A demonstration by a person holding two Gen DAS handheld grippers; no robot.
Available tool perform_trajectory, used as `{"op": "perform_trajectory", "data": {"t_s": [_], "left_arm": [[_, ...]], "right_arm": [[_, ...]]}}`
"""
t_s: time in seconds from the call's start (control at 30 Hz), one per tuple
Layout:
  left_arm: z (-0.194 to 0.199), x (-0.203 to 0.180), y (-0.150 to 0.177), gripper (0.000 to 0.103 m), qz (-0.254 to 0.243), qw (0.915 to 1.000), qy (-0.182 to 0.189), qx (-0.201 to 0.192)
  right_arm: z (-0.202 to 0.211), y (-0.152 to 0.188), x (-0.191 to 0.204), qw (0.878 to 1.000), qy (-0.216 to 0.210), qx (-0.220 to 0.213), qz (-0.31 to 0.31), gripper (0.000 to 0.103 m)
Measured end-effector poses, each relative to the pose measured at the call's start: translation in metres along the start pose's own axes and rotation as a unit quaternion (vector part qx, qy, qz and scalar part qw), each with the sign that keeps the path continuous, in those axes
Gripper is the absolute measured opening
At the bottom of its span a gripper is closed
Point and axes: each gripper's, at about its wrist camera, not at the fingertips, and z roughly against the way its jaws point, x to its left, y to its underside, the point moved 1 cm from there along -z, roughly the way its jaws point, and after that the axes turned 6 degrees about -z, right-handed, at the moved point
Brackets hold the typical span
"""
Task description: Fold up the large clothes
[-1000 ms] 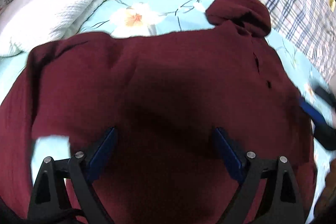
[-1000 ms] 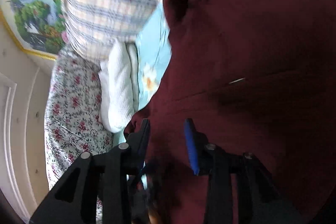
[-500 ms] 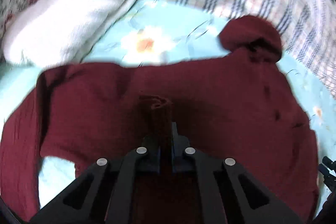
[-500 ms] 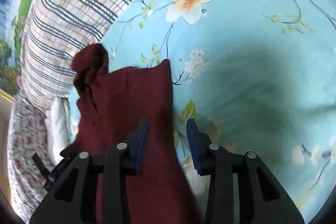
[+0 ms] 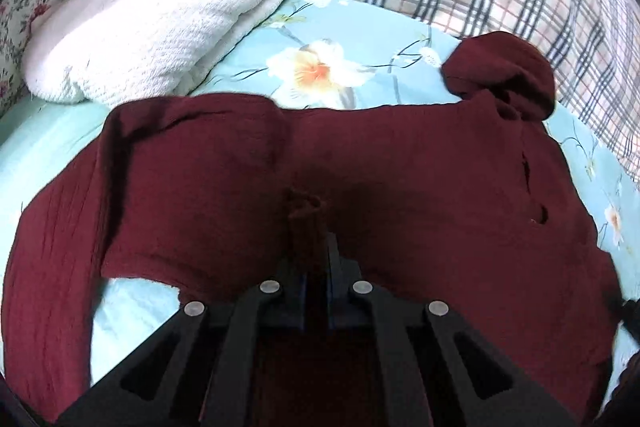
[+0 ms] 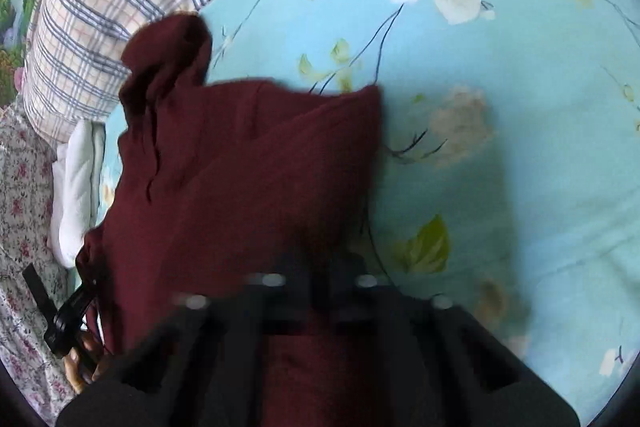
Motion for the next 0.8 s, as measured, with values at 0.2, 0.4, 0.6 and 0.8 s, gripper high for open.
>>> {"op": "perform_trajectory", "data": {"t_s": [0.2,0.4,0.6,0.8], "left_arm": [[-0.009,-0.011,0.01,0.009,-0.015,0.9998,-0.013,0.008],[0.004,-0.001,0.015,0.019,-0.006,0.9999,-0.012,0.006],[0.052,0.034,0.041,0.037,0.0,0.9997,-0.022,-0.009],[0.112,0.101,0.082,0.063,-0.016,0.9961,-0.085,-0.015]], "right_arm": [[0.006,-0.015,-0.025,0.999,0.034,0.009,-0.011,0.007],[0.044,0.008,0.008,0.996,0.051,-0.069,0.019,0.016],[-0.01,0.037,0.017,0.999,0.024,0.032,0.032,0.024],[0.033,0.055,0.026,0.999,-0.04,0.009,0.033,0.043]]}}
